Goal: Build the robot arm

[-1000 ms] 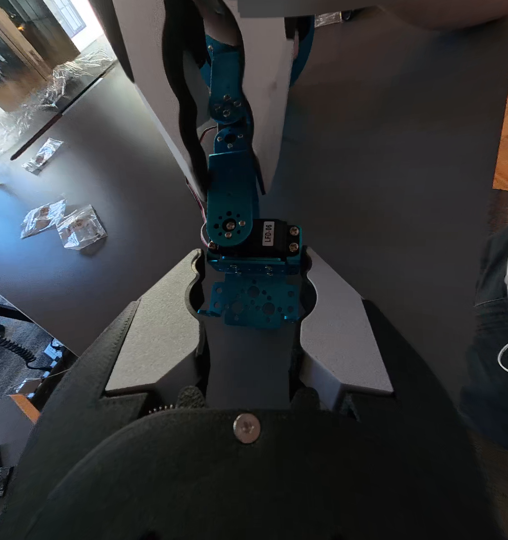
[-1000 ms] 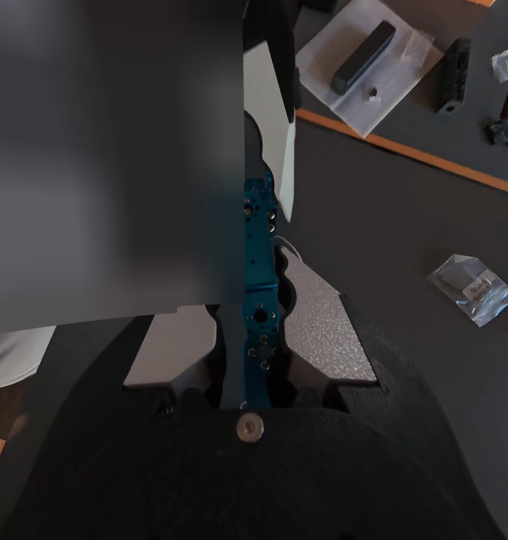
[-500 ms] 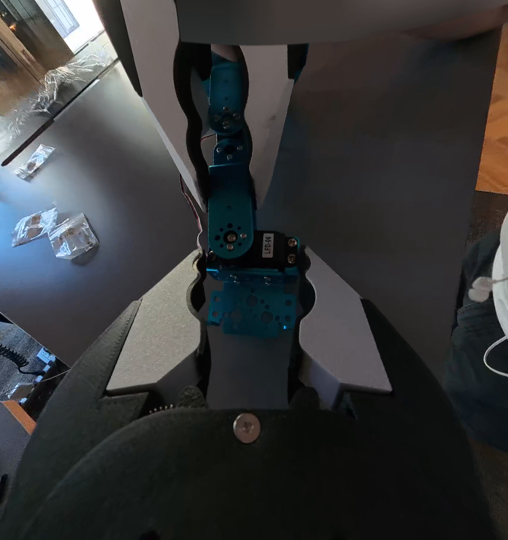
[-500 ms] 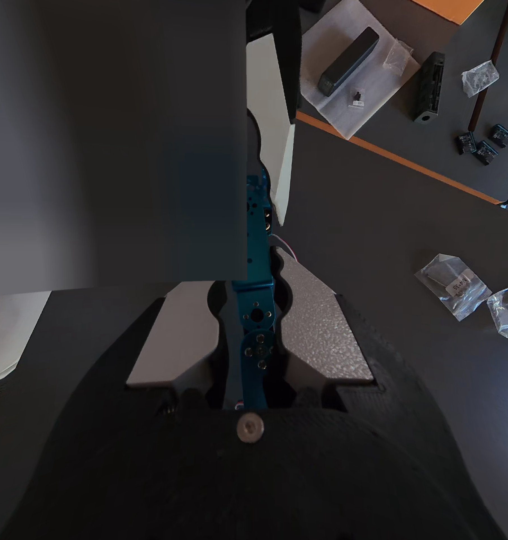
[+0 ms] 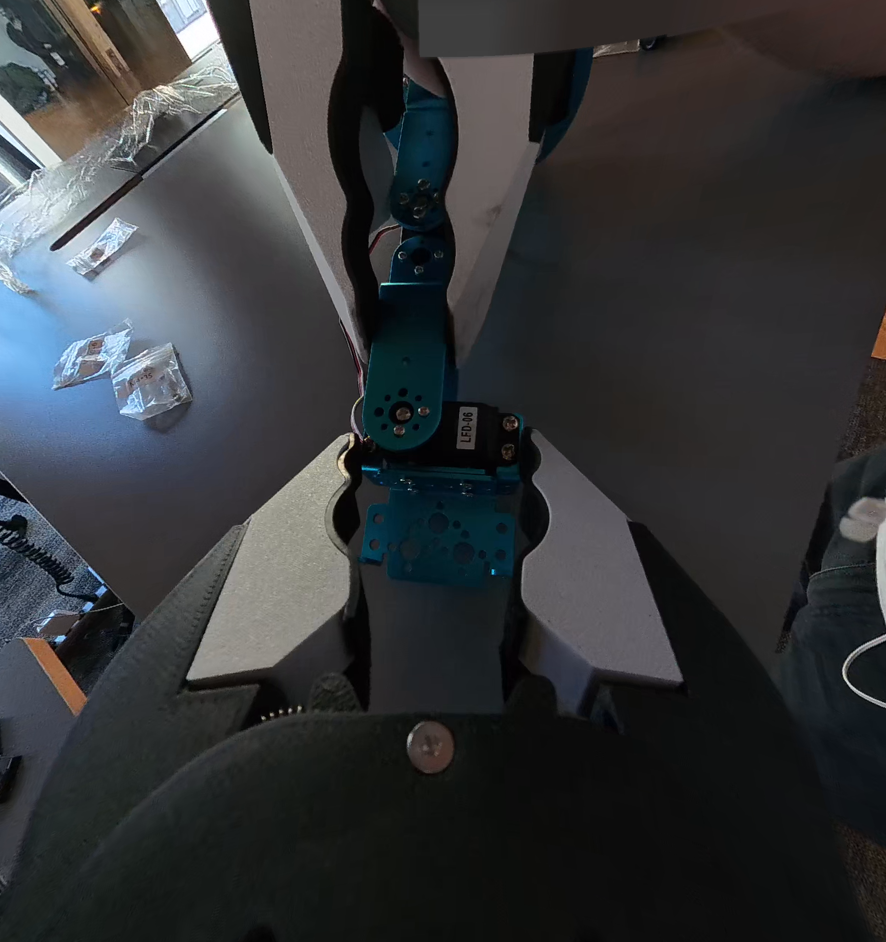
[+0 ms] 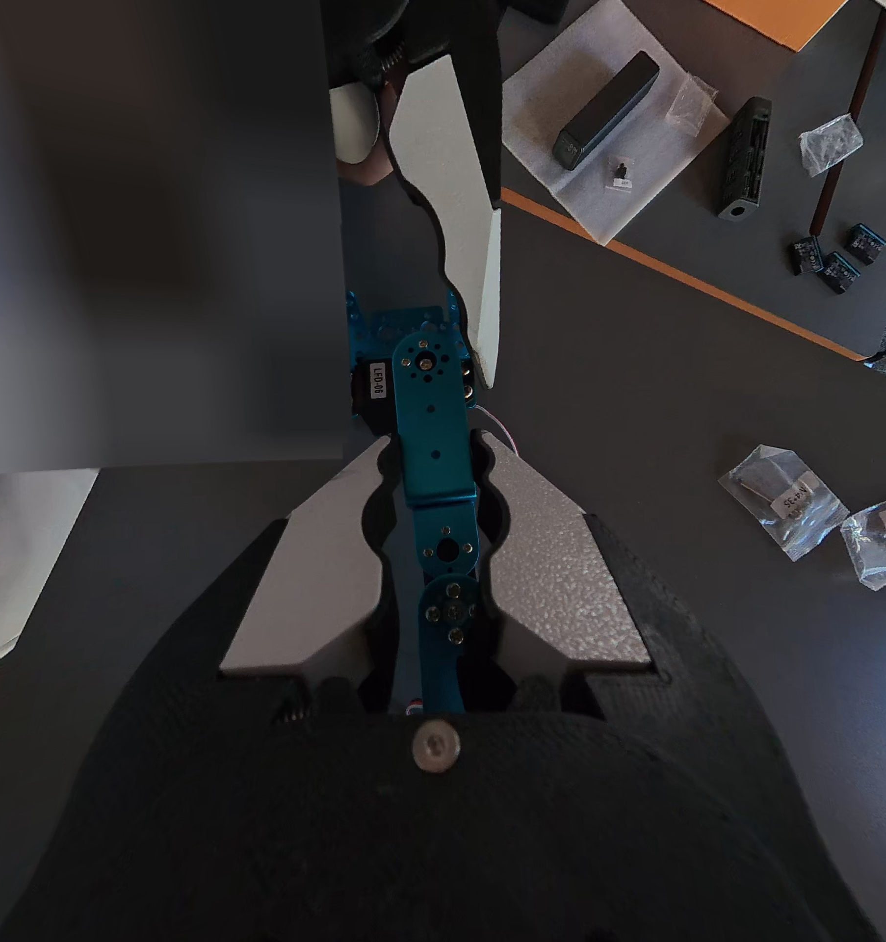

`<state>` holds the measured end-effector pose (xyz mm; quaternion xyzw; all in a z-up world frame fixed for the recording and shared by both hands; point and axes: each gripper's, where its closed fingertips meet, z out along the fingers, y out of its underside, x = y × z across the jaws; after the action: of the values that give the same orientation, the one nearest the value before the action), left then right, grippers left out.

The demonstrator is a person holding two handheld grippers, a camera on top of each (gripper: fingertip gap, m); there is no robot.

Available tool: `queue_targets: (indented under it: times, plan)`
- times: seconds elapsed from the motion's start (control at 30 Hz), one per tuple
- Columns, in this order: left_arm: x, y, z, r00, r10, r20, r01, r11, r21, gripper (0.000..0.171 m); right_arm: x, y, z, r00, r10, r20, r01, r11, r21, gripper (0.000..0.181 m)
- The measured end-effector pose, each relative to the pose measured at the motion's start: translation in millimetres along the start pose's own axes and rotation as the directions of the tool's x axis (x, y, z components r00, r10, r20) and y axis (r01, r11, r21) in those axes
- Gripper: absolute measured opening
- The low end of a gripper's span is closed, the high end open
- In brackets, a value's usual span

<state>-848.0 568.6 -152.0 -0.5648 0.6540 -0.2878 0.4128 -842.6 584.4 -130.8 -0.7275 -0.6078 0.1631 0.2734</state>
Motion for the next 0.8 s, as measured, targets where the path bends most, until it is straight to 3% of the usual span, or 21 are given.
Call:
queue_targets:
  times: [0.8]
  plan:
    - [-5.3, 1.1, 2.5, 0.998, -0.066, -0.004, 0.066, 0.998, -0.004, 0.062, 2.2, 0.3, -0.6, 0.999, -0.043, -0.024, 0.043, 0.999, -0.001, 0.028]
